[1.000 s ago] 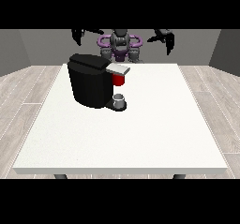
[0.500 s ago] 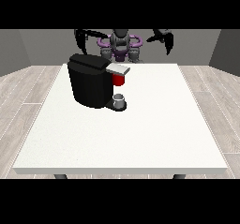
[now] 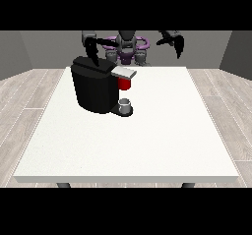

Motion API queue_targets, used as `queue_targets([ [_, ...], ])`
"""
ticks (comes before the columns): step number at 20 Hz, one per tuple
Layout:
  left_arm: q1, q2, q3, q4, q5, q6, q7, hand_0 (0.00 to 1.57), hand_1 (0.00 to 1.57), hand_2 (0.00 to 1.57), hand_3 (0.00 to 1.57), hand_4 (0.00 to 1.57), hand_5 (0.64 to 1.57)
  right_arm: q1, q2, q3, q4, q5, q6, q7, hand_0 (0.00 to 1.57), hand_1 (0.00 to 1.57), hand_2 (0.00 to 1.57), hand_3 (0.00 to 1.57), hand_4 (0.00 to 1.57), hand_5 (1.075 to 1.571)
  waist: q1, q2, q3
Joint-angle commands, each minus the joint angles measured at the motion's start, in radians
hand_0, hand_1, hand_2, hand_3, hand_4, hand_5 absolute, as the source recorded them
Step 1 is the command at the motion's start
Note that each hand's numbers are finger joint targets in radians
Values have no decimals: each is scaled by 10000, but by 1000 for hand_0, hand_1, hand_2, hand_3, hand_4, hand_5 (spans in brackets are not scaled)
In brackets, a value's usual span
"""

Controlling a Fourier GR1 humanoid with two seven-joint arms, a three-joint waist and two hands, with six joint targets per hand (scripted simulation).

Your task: Insert the coffee pod into the coffee machine and close the lid

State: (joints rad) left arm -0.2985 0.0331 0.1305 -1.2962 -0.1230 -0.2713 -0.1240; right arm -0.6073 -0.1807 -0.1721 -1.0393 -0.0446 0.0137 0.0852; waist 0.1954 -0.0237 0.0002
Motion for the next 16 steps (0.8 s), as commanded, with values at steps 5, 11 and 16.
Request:
queue_targets([
  [5, 403, 576, 317, -437, 160, 199, -381, 0, 0, 0, 0, 368, 1571, -789, 381, 497, 181, 211, -43, -134, 0, 0, 0, 0, 0, 1571, -510, 652, -3],
  [11, 886, 550, 12, -1136, 91, 267, 320, 0, 0, 0, 0, 299, 1571, -1442, -141, 488, 590, 411, 196, 88, 0, 0, 0, 0, 127, 1571, -231, 552, -3],
  [16, 99, 749, 243, -1070, 267, 356, 758, 0, 0, 0, 0, 346, 1571, -2162, 88, 977, 643, 796, 322, -157, 0, 0, 0, 0, 119, 1571, -227, 963, -3],
])
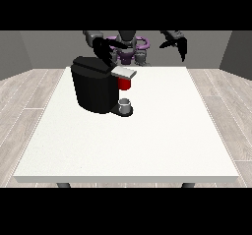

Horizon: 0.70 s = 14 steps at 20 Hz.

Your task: Insert the coffee pod into the coffee machine and close the lid

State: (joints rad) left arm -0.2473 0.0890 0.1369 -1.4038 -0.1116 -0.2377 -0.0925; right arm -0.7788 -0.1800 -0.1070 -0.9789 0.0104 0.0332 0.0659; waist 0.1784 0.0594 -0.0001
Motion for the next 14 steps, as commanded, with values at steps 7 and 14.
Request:
queue_targets([
  [7, -231, -24, -289, -344, 54, 6, 322, 0, 0, 0, 0, 411, 1571, -1168, 693, 500, 489, 779, -774, -195, 0, 0, 0, 0, 0, 1571, 554, 433, 2],
  [14, -226, 59, -326, 24, -133, 111, -187, 0, 0, 0, 0, 327, 1571, -2511, 876, 1110, 565, 1608, -1007, 477, 0, 0, 0, 0, 82, 1571, 680, 588, -2],
])
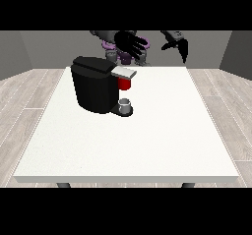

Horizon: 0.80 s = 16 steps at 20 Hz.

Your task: Insert the coffee pod into the coffee machine and close the lid

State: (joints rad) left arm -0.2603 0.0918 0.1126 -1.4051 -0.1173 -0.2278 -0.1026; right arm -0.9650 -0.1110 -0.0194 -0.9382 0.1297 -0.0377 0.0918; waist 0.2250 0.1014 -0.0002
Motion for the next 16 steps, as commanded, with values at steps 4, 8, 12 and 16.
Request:
queue_targets([
  [4, -190, 330, 13, -34, 139, -386, -484, 0, 0, 0, 0, 365, 1571, -1556, -282, -155, 375, 486, -341, 95, 0, 0, 0, 0, 259, 1571, 491, 691, -3],
  [8, -68, 124, -22, -225, 253, -248, -274, 0, 0, 0, 0, 407, 1571, -1806, 74, -48, 670, 627, -447, 287, 0, 0, 0, 0, 96, 1571, 641, 466, -2],
  [12, -335, 190, -83, -255, 321, -417, -556, 0, 0, 0, 0, 382, 1571, -2356, -44, 35, 937, 871, -366, 55, 0, 0, 0, 0, 87, 1571, 883, 1017, -2],
  [16, -626, 134, -484, -941, 370, -663, -53, 0, 0, 0, 0, 418, 1571, -3283, -633, -415, 1527, 1054, -686, 192, 0, 0, 0, 0, 0, 1571, 1682, 1357, -1],
])
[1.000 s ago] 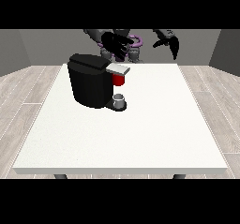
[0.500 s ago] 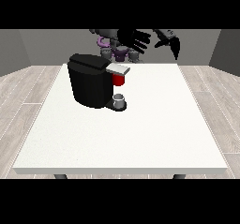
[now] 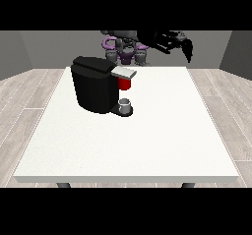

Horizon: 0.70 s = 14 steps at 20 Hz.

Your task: Insert the coffee pod into the coffee machine and close the lid

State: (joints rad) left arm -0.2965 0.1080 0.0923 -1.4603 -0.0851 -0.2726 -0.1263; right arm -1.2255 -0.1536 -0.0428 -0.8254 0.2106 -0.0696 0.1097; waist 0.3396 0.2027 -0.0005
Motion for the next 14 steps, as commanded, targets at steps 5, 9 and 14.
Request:
queue_targets([
  [5, -687, -26, -49, -138, 73, 45, 20, 0, 0, 0, 0, 365, 1571, -1362, -394, -139, 637, 302, 153, -98, 0, 0, 0, 0, 0, 1571, 482, 847, 0],
  [9, -281, 200, 210, 23, 374, -288, -494, 0, 0, 0, 0, 377, 1571, -1104, -19, -176, 693, 294, -150, -288, 0, 0, 0, 0, 0, 1571, 569, 749, 0],
  [14, -601, 490, 245, 84, 598, -716, -314, 0, 0, 0, 0, 215, 1571, -1537, 53, -545, 1069, 6, -99, -154, 0, 0, 0, 0, 0, 1571, 844, 1131, 0],
])
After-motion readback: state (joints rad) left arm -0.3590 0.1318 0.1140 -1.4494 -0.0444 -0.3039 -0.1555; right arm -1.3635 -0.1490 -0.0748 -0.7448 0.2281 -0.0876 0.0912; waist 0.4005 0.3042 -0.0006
